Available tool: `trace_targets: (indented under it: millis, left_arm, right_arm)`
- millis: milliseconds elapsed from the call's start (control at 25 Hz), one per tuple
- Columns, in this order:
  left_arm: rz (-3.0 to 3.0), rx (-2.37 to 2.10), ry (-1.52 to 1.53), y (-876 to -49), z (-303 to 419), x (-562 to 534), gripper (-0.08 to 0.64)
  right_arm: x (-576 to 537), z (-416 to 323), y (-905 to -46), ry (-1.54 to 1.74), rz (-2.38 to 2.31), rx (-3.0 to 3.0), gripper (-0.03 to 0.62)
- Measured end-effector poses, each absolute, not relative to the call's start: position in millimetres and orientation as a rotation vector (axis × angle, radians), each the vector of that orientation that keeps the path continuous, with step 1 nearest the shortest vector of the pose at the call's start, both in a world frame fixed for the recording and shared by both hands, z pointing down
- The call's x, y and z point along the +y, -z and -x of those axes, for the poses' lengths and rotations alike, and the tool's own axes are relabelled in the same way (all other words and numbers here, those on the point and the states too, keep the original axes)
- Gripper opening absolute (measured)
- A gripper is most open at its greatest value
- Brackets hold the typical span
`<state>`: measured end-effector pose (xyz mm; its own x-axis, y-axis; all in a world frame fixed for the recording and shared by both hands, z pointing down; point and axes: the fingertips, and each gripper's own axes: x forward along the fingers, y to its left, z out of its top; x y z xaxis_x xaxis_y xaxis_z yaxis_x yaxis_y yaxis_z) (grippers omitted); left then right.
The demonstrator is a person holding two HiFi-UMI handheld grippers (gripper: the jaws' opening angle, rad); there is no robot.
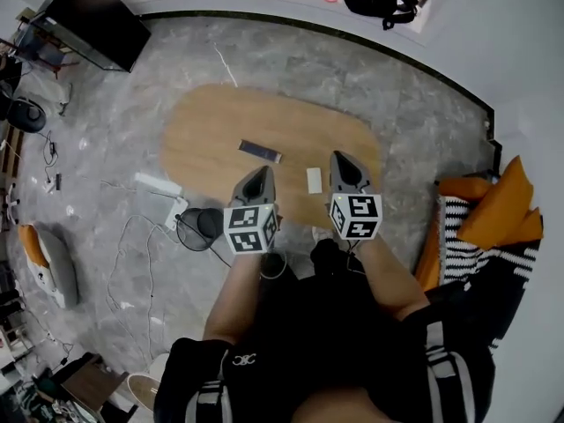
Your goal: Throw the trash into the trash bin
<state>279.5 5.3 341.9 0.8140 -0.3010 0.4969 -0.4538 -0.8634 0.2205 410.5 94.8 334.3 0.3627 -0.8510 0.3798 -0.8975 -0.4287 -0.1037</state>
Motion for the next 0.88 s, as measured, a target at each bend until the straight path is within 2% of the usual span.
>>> trace_targets:
  millis: [760, 840, 880]
  left_arm:
    - [-2.465, -0.531, -0.848, -616, -283, 11, 0.005]
    - [-2.464, -0.525, -0.854, -630, -284, 12, 0.005]
    - [-2.465, -0.52, -0.859, -636, -285, 13, 0.005]
  right_arm:
    - [95, -394, -613, -0.884, -2.358, -1.493, 0.013]
    - [95, -390, -637, -0.94, -2.333, -1.507, 0.123]
    - [96, -389, -649, -0.965, -2.318, -1.5, 0.138]
